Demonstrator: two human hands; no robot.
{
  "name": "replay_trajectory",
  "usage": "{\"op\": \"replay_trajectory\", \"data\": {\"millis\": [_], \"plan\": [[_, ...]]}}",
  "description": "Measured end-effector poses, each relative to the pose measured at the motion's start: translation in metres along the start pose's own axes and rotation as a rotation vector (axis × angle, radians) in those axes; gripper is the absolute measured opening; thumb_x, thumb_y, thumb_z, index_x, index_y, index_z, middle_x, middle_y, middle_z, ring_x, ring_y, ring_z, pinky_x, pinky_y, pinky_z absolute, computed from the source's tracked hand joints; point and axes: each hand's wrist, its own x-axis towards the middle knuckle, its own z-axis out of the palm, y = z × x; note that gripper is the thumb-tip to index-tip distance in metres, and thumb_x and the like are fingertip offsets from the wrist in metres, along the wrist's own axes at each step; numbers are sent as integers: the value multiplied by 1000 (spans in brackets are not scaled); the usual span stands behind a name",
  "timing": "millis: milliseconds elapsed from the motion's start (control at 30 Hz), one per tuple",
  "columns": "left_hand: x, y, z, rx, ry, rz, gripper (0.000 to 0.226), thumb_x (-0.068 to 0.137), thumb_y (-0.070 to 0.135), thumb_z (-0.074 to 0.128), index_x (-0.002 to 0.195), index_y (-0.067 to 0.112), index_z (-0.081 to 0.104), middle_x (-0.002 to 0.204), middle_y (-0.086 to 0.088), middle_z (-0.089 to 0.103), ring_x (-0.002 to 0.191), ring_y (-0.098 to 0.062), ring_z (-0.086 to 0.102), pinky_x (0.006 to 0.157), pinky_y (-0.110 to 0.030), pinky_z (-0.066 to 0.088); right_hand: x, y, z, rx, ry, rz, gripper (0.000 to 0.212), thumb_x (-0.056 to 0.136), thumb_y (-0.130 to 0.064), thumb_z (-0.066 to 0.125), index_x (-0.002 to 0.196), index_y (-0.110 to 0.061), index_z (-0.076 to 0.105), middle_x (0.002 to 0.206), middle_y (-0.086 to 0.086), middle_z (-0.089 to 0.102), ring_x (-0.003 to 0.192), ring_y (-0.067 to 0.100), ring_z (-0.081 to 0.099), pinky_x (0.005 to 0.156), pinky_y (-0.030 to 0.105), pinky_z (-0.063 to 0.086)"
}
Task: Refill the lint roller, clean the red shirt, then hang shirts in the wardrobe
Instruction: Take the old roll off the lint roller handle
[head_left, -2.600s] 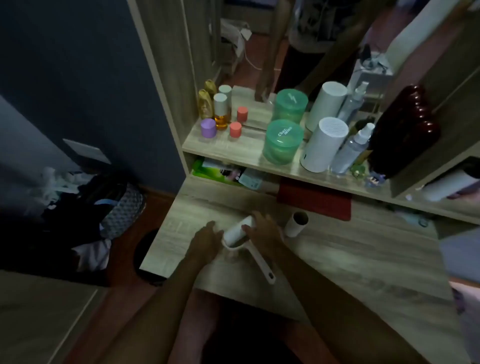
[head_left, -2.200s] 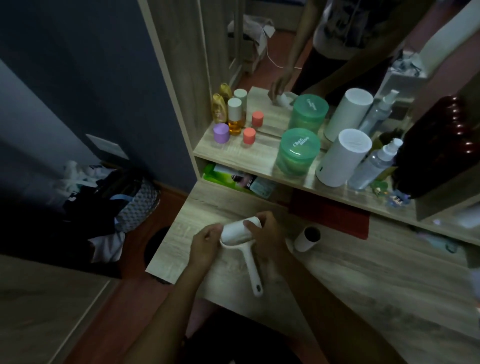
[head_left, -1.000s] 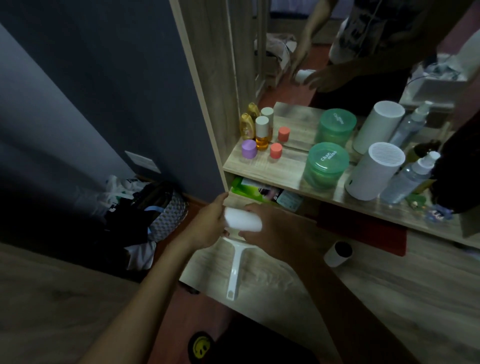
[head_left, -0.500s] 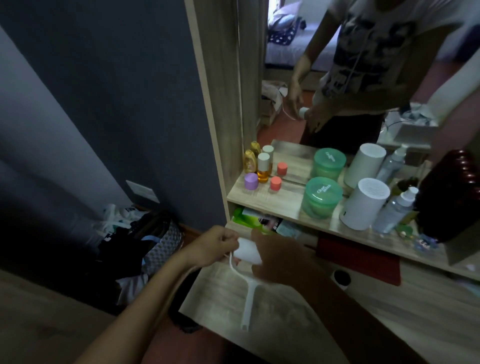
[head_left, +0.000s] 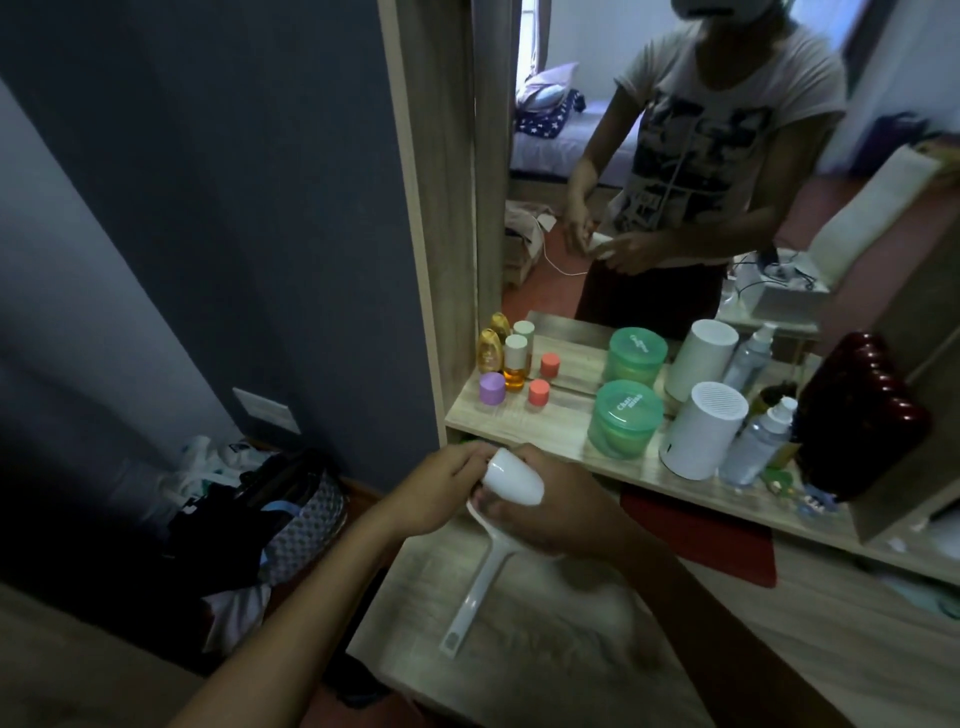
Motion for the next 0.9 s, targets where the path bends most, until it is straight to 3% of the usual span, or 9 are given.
{"op": "replay_trajectory", "data": {"millis": [100,200,333,400,500,600,767,833,900], "plan": [[-1,1,7,9,38,19,32,103,27,32,100,22,64,75,11,65,73,0,58,74,-26,47,-3,-1,-7,22,11,24,51,68,-67,69,102,-30,61,92,-12,69,83,2,63,75,27,51],[-5,4,18,64,123,67,31,104,21,30,97,17,60,64,12,55,61,6,53,66,-21,40,-4,-2,-10,15,-41,31,53,70,-61,71,111,-28,63,100,-13,68,89,5,62,72,21,44],[-7,0,23,122,262,107,31,103,18,29,106,12,60,72,12,56,68,-1,53,70,-27,44,-3,-11,-10,129,-78,134,68,50,-62,58,110,-30,60,100,-9,65,89,11,60,70,23,44],[-8,-2,23,161,283,118,30,103,20,30,108,15,59,83,9,61,74,-2,56,72,-22,46,-2,-15,-10,232,-125,221,59,51,-51,63,105,-28,62,94,-3,68,82,14,64,65,27,48],[-12,-6,24,256,253,133,26,103,19,31,109,18,56,84,11,59,71,0,55,65,-8,39,1,-20,-14,413,-264,372,34,58,-29,70,91,-20,65,67,3,67,55,17,61,52,25,47],[-13,-8,25,325,200,113,22,100,15,38,114,20,53,81,12,55,70,2,54,62,-7,39,4,-16,-18,445,-419,424,21,73,-19,67,91,-13,59,65,5,58,47,16,53,48,21,44],[-8,-11,33,313,189,-21,23,97,17,42,107,37,47,96,8,63,79,-2,57,63,-9,38,4,-15,-16,471,-421,535,15,75,-17,64,86,-10,57,60,6,55,42,15,50,43,17,42],[-9,-10,36,334,195,-20,24,96,19,40,103,41,44,93,11,61,81,-8,57,65,-18,43,6,-14,-15,520,-451,636,12,79,-16,64,83,-9,55,53,6,55,38,15,52,44,18,43],[-11,-3,36,299,193,20,18,92,35,30,99,37,46,95,7,60,86,-13,59,73,-30,52,5,-18,-17,642,-456,733,10,82,-10,63,87,-8,54,48,8,53,34,15,52,45,17,44]]}}
